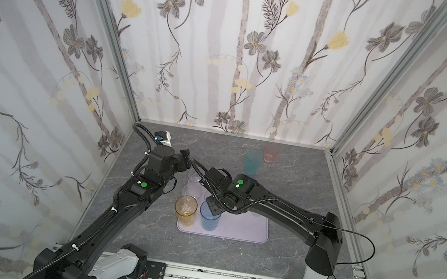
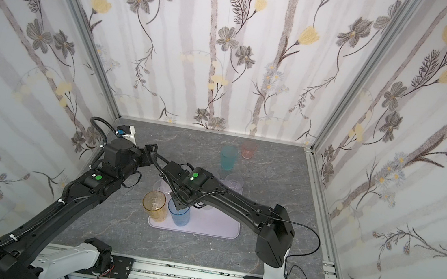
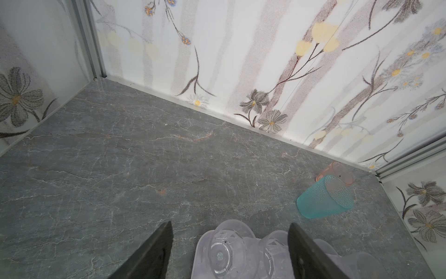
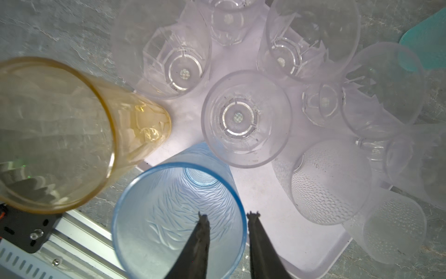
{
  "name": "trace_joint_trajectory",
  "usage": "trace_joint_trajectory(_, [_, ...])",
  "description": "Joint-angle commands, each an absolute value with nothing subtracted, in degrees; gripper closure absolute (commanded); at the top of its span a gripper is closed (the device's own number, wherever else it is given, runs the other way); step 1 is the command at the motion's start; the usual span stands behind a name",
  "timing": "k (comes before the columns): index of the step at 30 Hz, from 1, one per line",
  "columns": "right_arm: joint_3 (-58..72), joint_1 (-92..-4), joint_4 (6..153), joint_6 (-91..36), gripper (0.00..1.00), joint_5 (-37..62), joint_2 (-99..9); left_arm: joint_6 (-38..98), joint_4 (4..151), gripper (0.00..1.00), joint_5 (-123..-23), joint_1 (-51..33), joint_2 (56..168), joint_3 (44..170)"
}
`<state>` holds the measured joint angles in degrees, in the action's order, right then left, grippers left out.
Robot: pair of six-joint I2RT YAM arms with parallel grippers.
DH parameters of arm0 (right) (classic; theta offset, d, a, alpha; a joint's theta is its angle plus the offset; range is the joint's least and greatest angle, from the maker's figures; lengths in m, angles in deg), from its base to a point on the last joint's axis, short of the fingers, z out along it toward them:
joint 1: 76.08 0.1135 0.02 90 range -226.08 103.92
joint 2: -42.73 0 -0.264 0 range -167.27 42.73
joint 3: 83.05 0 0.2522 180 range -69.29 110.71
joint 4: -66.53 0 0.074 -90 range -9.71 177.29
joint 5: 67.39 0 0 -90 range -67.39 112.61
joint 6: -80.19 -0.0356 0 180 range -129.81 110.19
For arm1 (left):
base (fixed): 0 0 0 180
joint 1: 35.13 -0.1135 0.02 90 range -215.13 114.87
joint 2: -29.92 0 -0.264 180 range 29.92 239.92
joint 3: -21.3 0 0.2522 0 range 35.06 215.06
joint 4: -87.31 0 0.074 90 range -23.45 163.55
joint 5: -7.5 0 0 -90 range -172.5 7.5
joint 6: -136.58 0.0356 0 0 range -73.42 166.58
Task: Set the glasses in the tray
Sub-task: 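Lower the blue cup onto the tray beside the yellow cup and release, then move the right gripper over the teal cup while the left gripper advances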
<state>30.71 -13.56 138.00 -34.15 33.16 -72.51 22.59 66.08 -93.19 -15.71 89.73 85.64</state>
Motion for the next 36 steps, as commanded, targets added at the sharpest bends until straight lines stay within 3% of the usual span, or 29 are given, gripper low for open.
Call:
trace_joint_trajectory(1, [34.1, -14.9, 140.3, -33.5, 0.65, 31.5, -70.6, 23.4, 67.5, 0.22, -94.4, -15.7, 88.7, 87.0])
trace_joint_trajectory(7, [37.0, -24.4, 137.5, -33.0, 0.62, 27.0, -66.3, 25.5, 67.8, 0.25, -96.7, -15.3, 89.2, 89.2])
trace_joint_trajectory(12, [35.5, -35.3, 128.5, -34.0, 0.62, 27.1, -65.6, 35.1, 71.2, 0.25, -95.0, -7.8, 95.6, 91.8])
trace_joint_trajectory(20, [36.9, -50.1, 118.1, -37.9, 0.63, 26.3, -73.8, 38.3, 77.4, 0.22, -86.7, -4.1, 110.7, 98.1])
trace_joint_trajectory(28, [39.5, -53.8, 118.6, -37.5, 0.62, 24.6, -83.1, 38.6, 77.5, 0.22, -82.0, -2.6, 124.4, 105.8])
trace_joint_trajectory(36, [41.4, -54.1, 118.2, -36.8, 0.62, 24.4, -88.7, 39.9, 77.4, 0.21, -84.0, 0.5, 130.6, 107.5])
